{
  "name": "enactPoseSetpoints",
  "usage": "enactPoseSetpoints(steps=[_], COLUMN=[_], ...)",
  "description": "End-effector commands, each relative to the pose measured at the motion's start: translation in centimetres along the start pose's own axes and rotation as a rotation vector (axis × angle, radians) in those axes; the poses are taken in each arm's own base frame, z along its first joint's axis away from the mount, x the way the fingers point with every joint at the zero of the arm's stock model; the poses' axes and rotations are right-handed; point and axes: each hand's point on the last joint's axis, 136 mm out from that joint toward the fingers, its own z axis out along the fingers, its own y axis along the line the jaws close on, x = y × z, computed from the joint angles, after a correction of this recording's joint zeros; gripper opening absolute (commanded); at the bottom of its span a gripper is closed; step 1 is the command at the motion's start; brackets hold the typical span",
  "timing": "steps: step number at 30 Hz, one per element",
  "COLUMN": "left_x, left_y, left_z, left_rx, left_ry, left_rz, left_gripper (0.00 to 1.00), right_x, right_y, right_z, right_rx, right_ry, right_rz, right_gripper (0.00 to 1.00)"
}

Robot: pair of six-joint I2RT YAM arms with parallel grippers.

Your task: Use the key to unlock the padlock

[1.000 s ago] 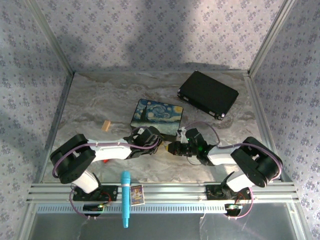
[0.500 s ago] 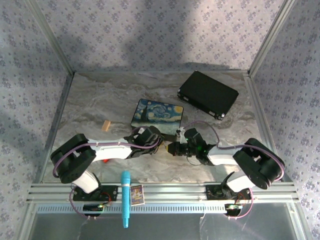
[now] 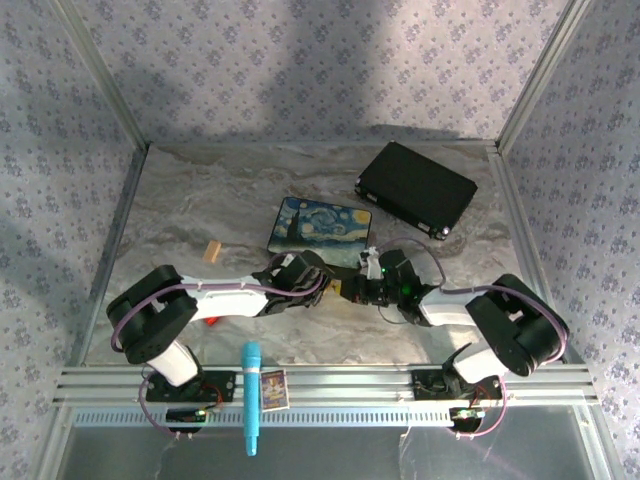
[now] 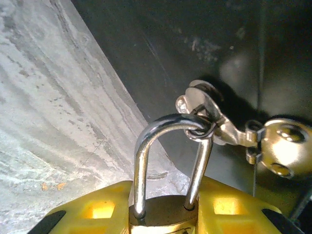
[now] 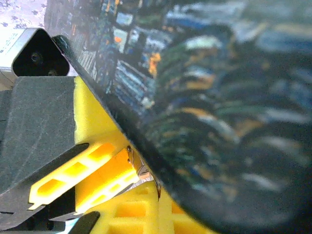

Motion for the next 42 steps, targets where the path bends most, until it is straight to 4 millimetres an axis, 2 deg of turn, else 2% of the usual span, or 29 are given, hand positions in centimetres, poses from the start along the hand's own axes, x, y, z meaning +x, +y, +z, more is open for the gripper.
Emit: enactPoseSetpoints(steps=[1, 6, 10, 15, 18, 19, 23, 26, 31, 36, 38, 42], left_x=[3.3, 3.6, 3.4, 2.8, 2.7, 2.5, 1.9, 1.6, 1.8, 1.9, 2.0, 1.5], left_y=[0.8, 0.4, 0.6, 0.4, 0.2, 0.2, 1.0, 1.4, 1.7, 2.0, 2.1, 2.2], left_z=[0.2, 0.1, 0.0, -0.3, -0.7, -0.8, -0.9, -0.9, -0.6, -0.4, -0.6, -1.3], left_rx=[-0.034, -0.024, -0.024, 0.032, 0.039, 0.037, -0.006, -0.038, -0.058, -0.051, -0.055, -0.082], left_ry=[0.134, 0.144, 0.133, 0.111, 0.105, 0.100, 0.082, 0.076, 0.092, 0.102, 0.105, 0.084], left_rz=[0.025, 0.034, 0.034, 0.008, 0.021, 0.020, 0.018, 0.028, 0.037, 0.034, 0.031, 0.040], left_gripper=[0.00, 0.00, 0.00, 0.00, 0.00, 0.00, 0.00, 0.00, 0.01, 0.02, 0.02, 0.02], right_x=[-0.9, -1.1, -1.9, -1.1, -0.6, -0.6, 0.6, 1.3, 2.6, 2.3, 1.8, 0.9], right_y=[1.5, 1.2, 2.2, 1.9, 1.4, 1.1, -0.6, -1.8, -3.2, -1.3, -0.6, -1.1], right_z=[0.1, 0.2, 0.2, 0.7, 0.7, 0.5, -1.1, -2.9, -3.4, -1.7, -1.7, -3.1], right_rx=[-0.075, -0.068, -0.111, -0.142, -0.113, -0.088, 0.137, 0.310, 0.363, 0.263, 0.320, 0.501], right_ry=[-0.014, -0.020, -0.037, 0.019, 0.021, 0.014, 0.004, 0.012, 0.088, 0.065, 0.005, -0.098], right_rz=[0.004, 0.024, 0.076, 0.285, 0.284, 0.260, 0.077, -0.101, -0.199, -0.227, -0.352, -0.612], right_gripper=[0.00, 0.00, 0.00, 0.00, 0.00, 0.01, 0.29, 0.38, 0.37, 0.36, 0.35, 0.40])
